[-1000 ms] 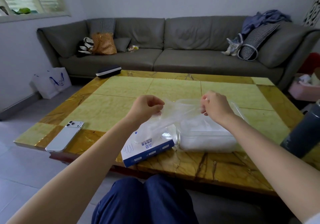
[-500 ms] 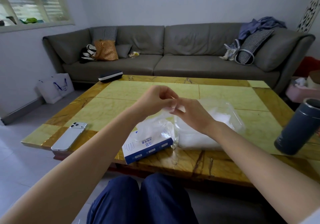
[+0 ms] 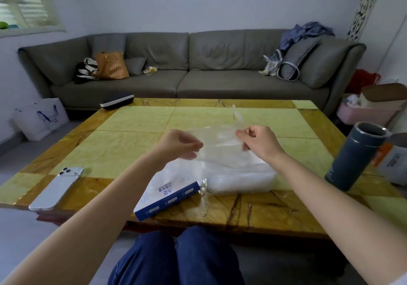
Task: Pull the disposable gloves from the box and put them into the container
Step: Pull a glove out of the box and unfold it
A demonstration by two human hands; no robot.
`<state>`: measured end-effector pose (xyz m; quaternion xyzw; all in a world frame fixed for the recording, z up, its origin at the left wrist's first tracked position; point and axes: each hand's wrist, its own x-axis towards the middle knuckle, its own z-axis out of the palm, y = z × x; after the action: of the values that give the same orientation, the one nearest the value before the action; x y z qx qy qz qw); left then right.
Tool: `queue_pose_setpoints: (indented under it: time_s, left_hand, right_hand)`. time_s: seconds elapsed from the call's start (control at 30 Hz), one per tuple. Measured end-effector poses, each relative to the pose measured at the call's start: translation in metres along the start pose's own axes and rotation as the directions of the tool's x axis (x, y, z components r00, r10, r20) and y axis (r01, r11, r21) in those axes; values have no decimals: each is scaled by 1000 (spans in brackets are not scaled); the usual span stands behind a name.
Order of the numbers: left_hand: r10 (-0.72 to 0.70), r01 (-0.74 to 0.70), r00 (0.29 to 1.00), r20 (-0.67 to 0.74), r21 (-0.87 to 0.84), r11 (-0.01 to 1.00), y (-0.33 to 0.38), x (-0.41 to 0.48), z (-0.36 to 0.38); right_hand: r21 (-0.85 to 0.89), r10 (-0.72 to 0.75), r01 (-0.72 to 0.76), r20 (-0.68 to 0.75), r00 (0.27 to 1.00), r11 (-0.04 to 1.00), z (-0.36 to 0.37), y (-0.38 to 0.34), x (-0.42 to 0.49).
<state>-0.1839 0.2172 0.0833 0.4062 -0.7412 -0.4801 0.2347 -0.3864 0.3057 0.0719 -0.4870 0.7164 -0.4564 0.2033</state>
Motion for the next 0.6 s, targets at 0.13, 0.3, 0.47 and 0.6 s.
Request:
queue_pose_setpoints:
  time_s: [0.13,0.3,0.47,0.6]
  left_hand:
    - [52,-49,994,-99,27,998,-1,27,6]
    - [223,-229,973,53,258,939,20,61,8]
    - [323,-411,899,295,319,854,54,79,18]
    - [367,-447,895,255,505,738,64,96,15]
  right_hand:
    - [-184,90,-106,-93,992,977,-12,21,12]
    - [-246,-244,233,-15,970,941,-19,6,31]
    - [-321,-254,335,268,929,886,-12,-12,53]
    - [-309,-216,304,289,933,901,-16,-2,72]
